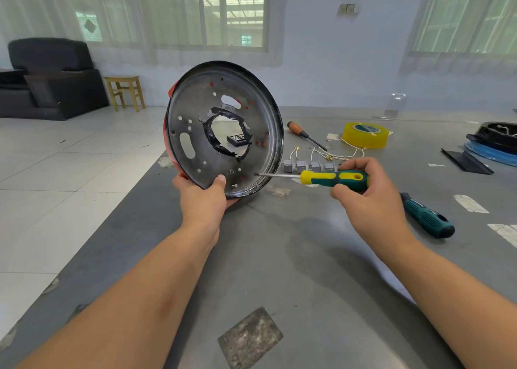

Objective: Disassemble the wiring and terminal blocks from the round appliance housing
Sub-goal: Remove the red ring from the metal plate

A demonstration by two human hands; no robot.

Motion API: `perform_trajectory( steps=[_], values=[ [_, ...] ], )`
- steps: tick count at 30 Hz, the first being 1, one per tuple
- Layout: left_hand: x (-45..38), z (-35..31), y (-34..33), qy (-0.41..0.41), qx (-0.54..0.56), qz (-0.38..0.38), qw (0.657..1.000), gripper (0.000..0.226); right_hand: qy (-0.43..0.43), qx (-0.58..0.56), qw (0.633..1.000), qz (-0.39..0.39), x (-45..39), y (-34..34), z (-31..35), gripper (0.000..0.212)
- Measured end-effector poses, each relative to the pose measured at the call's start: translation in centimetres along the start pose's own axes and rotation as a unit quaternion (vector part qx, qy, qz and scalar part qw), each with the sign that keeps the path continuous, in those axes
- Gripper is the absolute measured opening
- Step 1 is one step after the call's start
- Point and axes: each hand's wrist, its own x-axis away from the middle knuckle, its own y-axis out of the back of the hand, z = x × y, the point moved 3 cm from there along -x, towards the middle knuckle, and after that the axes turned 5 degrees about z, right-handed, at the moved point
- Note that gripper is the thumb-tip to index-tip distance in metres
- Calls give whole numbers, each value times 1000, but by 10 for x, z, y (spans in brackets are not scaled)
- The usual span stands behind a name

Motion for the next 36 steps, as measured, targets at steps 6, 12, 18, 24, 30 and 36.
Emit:
perform_trajectory(
  steps=[6,12,18,24,30,36],
  values=[
    [2,-2,0,6,5,5,1000,47,48,149,978,-137,-11,50,-7,32],
    [5,-3,-1,1,-2,11,1000,48,-2,325,937,-129,-18,76,-27,34],
    [4,-2,-1,-1,-4,13,1000,48,-24,408,908,-96,-17,67,-27,32],
    [3,-1,-2,-2,-15,19,1000,49,-81,575,814,4,-12,55,-29,32],
    [3,1,-3,-14,-37,36,999,49,-104,595,797,29,-13,48,-30,38],
    [6,2,-7,-27,-58,62,996,48,90,520,848,49,3,-9,-7,40]
  ],
)
